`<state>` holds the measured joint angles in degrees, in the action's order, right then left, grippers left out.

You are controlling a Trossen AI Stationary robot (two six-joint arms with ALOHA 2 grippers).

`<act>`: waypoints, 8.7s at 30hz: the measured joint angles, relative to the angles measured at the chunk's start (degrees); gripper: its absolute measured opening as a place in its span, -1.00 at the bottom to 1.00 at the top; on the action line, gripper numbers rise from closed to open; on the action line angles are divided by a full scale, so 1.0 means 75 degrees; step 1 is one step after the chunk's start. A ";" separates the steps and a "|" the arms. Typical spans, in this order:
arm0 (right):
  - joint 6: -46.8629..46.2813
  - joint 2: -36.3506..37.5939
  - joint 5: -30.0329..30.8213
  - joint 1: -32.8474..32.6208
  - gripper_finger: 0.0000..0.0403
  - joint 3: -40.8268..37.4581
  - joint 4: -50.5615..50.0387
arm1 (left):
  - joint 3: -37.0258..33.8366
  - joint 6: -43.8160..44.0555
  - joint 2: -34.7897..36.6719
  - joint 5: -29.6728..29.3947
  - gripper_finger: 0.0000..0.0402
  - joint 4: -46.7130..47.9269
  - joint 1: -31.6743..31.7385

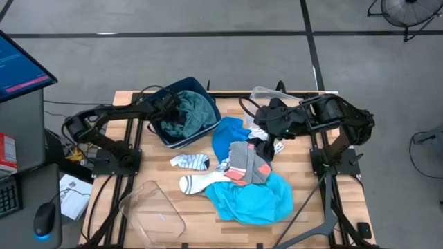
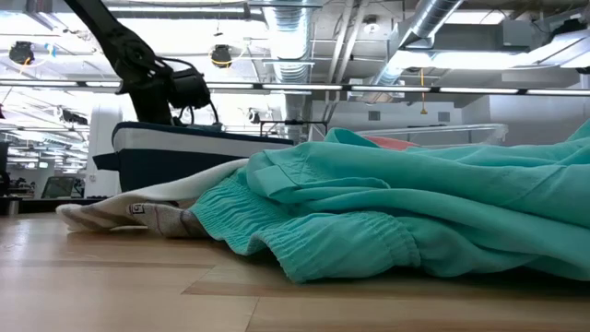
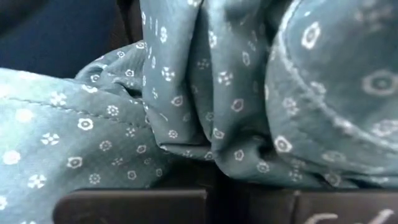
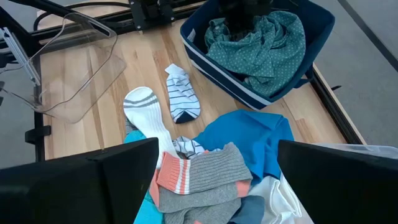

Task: Pick & Place Cloths
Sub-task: Put the blue shirt into the blue bin, then put the top gray sock into the transparent bin

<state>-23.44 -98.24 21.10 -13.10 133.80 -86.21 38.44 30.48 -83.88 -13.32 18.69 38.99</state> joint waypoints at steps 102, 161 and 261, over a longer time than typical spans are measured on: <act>-0.4686 0.0347 -0.0170 0.1209 0.60 -0.8893 0.6249 | 0.0373 -0.0020 0.7919 0.2092 -0.05 -0.3222 -0.3999; -0.1349 -0.0799 0.0262 0.0745 -0.86 -0.2628 0.4587 | -0.0868 0.0178 0.6030 0.3380 -0.05 -0.3726 -0.4173; -0.0785 -0.0545 0.0597 0.0580 -0.39 -0.1909 0.2286 | -0.0458 -0.3212 0.4106 -0.1553 -0.57 -0.3887 -0.6713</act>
<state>-29.33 -102.32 25.58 -8.75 119.48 -69.07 35.00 6.39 -53.08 -24.96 -10.46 -11.36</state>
